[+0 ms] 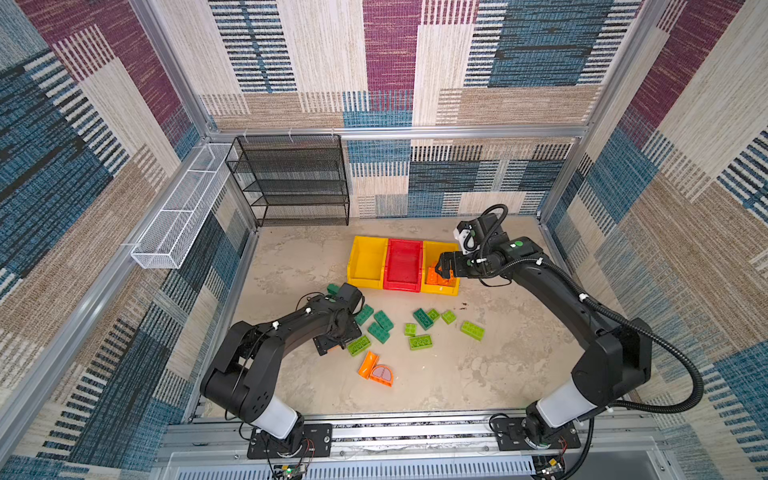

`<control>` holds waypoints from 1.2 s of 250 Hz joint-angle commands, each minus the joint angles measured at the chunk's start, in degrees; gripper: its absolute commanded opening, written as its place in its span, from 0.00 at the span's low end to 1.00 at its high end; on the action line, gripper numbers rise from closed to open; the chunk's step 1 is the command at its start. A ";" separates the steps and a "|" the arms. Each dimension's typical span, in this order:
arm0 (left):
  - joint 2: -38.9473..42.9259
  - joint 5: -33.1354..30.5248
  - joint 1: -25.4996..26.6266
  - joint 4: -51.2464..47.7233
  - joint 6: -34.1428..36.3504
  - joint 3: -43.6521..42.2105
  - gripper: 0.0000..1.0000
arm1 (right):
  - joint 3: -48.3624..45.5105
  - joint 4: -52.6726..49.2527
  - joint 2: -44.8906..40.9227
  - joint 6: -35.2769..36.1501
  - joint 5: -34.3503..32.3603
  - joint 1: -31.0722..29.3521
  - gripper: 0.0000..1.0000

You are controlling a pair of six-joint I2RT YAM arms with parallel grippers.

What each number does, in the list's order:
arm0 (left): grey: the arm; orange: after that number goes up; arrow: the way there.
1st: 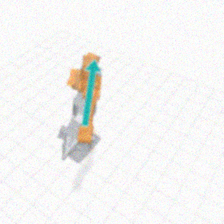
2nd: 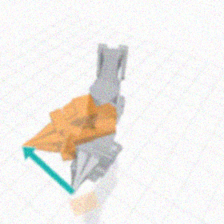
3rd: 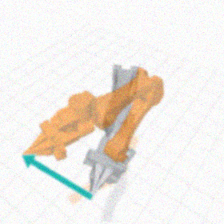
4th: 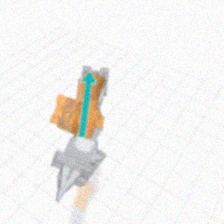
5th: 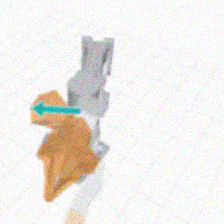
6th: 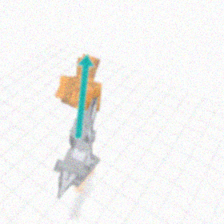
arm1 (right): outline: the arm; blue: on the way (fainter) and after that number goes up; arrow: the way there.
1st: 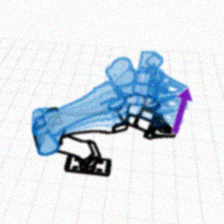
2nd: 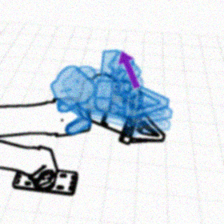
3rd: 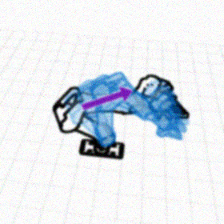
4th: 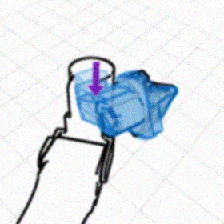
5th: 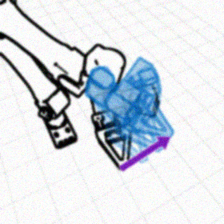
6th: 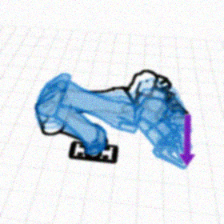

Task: Sort the legos into containers by color
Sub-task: 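Lower the left gripper onto the orange 2x3 brick and grasp it, then carry the orange brick into the yellow bin while the right arm draws aside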

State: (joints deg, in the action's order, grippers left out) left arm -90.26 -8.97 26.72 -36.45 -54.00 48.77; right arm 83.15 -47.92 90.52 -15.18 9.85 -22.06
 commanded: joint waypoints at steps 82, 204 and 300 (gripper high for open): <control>-2.71 1.66 -0.21 -3.45 3.05 4.50 0.52 | 1.20 -1.39 -0.67 -1.48 -2.29 -0.08 1.00; -13.90 0.85 3.65 -16.71 12.67 37.45 0.46 | -5.11 -1.30 -9.43 -5.46 -7.60 0.11 1.00; -38.98 4.39 11.54 -24.48 23.60 82.31 0.46 | -11.05 -3.66 -19.43 -10.15 -11.44 1.94 1.00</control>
State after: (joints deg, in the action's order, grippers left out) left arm -123.96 -7.14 37.06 -58.19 -36.62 122.23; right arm 72.97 -50.65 73.34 -22.96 0.89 -20.49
